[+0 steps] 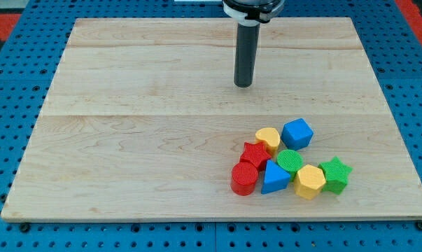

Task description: Separate the yellow hexagon from the group of blocks

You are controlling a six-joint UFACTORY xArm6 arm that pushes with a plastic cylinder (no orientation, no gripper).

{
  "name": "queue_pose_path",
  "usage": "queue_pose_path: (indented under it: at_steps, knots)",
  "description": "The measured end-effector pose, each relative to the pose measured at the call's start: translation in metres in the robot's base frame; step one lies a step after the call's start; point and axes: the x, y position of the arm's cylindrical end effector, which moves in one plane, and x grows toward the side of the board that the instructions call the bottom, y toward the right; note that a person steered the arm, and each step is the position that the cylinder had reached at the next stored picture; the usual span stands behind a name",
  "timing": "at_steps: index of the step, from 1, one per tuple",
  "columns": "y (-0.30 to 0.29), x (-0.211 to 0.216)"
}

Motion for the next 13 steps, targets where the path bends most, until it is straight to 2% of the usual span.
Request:
queue_pose_path:
  at_steps: [3, 4, 5, 6, 7, 8, 9, 11, 12, 13]
  knots:
    - [0.005, -0.005]
    - [0.048, -0.03]
    - [0.099, 0.015]
    - [0.138, 0.087]
    - [0.201, 0.133]
    - [0.195, 0.193]
    - [0.114, 0.193]
    - [0.136, 0.207]
    - [0.135, 0.246]
    - [0.112, 0.245]
